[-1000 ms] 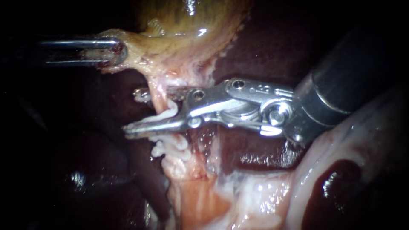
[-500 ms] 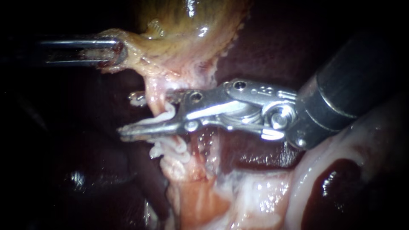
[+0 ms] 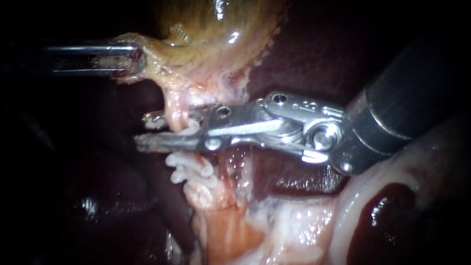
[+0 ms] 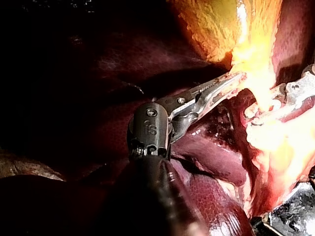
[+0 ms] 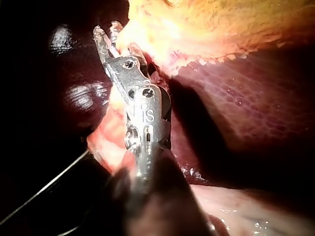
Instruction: Clipping third clip left tube
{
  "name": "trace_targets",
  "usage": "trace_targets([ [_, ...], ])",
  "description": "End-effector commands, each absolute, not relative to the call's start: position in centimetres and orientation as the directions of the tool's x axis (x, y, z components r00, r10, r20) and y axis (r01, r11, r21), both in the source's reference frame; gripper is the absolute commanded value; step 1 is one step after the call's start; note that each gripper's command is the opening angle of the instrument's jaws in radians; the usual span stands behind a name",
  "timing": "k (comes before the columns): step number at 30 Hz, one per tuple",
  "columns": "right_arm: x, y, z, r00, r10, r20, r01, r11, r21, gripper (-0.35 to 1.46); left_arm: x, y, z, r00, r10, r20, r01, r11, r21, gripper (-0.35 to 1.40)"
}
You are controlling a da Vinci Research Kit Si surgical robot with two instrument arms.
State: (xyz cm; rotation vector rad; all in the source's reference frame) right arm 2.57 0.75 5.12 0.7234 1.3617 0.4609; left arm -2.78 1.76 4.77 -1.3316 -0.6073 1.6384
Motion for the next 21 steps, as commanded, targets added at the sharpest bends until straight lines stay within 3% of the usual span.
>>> trace_targets([
  [1,2.56,0.74,5.11,0.174,0.684,-0.709,0.110,0.702,0.704,-0.35,-2.78,1.76,4.77,-0.003,0.870,-0.493,-0.338,-0.465,-0.818,-0.35],
  [5,2.55,0.74,5.11,0.180,0.720,-0.670,0.101,0.664,0.741,-0.35,-2.78,1.76,4.77,-0.003,0.870,-0.493,-0.338,-0.465,-0.818,-0.35],
  [21,2.55,0.76,5.13,0.179,0.724,-0.666,0.105,0.660,0.744,-0.35,-2.79,1.77,4.78,-0.003,0.870,-0.493,-0.339,-0.465,-0.818,-0.35],
])
